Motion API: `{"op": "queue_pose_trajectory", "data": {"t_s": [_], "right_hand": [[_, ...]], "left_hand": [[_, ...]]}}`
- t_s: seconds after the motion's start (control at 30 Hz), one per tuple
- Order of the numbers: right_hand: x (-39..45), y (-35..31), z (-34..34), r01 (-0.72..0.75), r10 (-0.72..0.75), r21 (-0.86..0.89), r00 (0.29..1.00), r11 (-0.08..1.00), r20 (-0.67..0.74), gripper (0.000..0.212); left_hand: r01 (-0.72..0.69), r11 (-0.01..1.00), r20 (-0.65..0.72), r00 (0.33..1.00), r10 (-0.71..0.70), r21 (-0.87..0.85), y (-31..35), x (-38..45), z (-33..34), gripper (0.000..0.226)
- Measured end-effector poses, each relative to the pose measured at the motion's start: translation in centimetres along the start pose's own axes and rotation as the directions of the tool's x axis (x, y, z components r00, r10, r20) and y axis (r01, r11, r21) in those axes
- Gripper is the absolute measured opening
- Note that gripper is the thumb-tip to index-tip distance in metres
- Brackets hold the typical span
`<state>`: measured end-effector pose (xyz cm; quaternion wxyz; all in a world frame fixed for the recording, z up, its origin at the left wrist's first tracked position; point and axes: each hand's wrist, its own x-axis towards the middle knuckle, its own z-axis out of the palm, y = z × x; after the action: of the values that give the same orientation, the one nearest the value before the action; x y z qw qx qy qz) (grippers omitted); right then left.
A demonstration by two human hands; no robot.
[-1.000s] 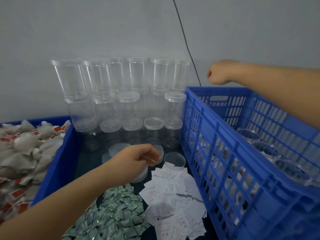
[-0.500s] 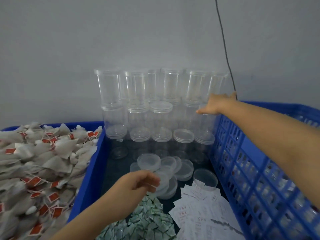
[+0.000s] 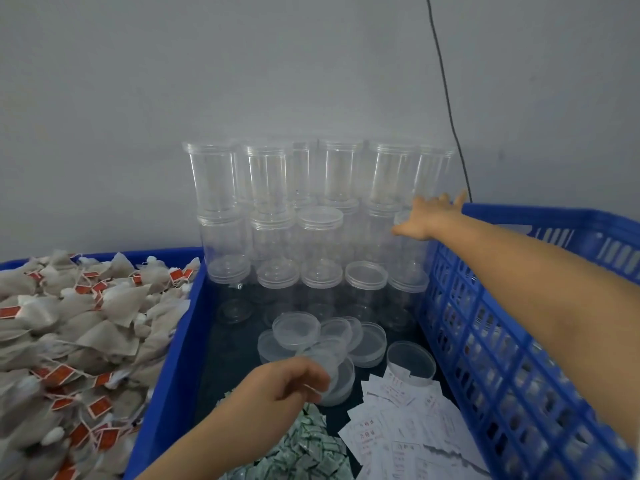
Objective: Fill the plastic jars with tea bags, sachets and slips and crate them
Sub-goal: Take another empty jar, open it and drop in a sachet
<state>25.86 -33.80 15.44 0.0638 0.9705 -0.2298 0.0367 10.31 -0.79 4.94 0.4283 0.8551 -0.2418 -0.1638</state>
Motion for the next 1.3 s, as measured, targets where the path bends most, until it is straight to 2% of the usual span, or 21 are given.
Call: {"op": "queue_pose_trajectory", "data": {"t_s": [0.13,0.23,0.33,0.43,0.5,0.6,0.67,0.73,0.8,0.9,1.1,1.23,1.3], "right_hand": [[-2.1,-0.4,-1.9,0.052,-0.048,0.069,0.997,0.996,-0.058,0.089],[-5.5,-2.0,-4.4,0.149,-0.145,0.181,0.989,0.972,-0.039,0.088],[-10.2,-4.9,-5.4,0.257,-0.276,0.208,0.958,0.944,0.071,0.083],[-15.5,-8.5,-4.1,0.345,-0.448,0.364,0.857,0.865,0.253,0.072],[-18.6,-10.0,-2.7,0.284,-0.513,0.557,0.799,0.781,0.313,0.065],[-21.6,-10.9,-0.6,0.083,-0.503,0.751,0.790,0.655,0.351,0.065],[-23.2,-10.8,0.7,-0.088,-0.472,0.804,0.770,0.588,0.429,0.070],[-24.4,-11.0,2.3,-0.156,-0.482,0.826,0.747,0.542,0.458,0.071],[-25.5,-11.5,4.1,-0.189,-0.463,0.841,0.763,0.507,0.451,0.072],[-26.6,-12.1,6.6,-0.198,-0.380,0.852,0.830,0.484,0.409,0.084],[-27.8,-11.8,9.1,-0.129,-0.307,0.937,0.923,0.325,0.233,0.097],[-27.9,-11.0,9.3,-0.004,-0.331,0.972,0.940,0.235,0.084,0.075],[-27.9,-10.7,9.5,0.051,-0.328,0.977,0.945,0.209,0.021,0.071]], "left_hand": [[-0.031,0.999,-0.048,0.998,0.032,0.024,-0.3,0.2,0.4,0.034],[-0.092,0.986,-0.157,0.981,0.113,0.138,-0.3,0.3,0.9,0.030],[-0.123,0.946,-0.313,0.924,0.220,0.301,0.5,0.3,1.2,0.070],[-0.113,0.871,-0.408,0.849,0.335,0.479,1.9,0.1,1.4,0.101],[-0.076,0.846,-0.434,0.832,0.345,0.527,2.6,-0.4,1.7,0.110],[0.012,0.830,-0.458,0.838,0.296,0.558,2.3,-1.8,1.9,0.113],[0.092,0.745,-0.442,0.850,0.287,0.661,1.3,-3.0,1.9,0.117],[0.149,0.646,-0.400,0.879,0.261,0.748,0.2,-4.1,1.9,0.119],[0.166,0.575,-0.350,0.909,0.227,0.801,-0.6,-4.9,1.9,0.114],[0.125,0.534,-0.294,0.924,0.243,0.836,-1.5,-5.2,1.6,0.104],[0.090,0.449,-0.265,0.900,0.346,0.889,-1.8,-5.5,1.8,0.099],[0.061,0.443,-0.266,0.870,0.415,0.894,-1.5,-5.0,2.3,0.097],[0.058,0.456,-0.278,0.857,0.433,0.888,-1.5,-4.7,2.5,0.096]]}}
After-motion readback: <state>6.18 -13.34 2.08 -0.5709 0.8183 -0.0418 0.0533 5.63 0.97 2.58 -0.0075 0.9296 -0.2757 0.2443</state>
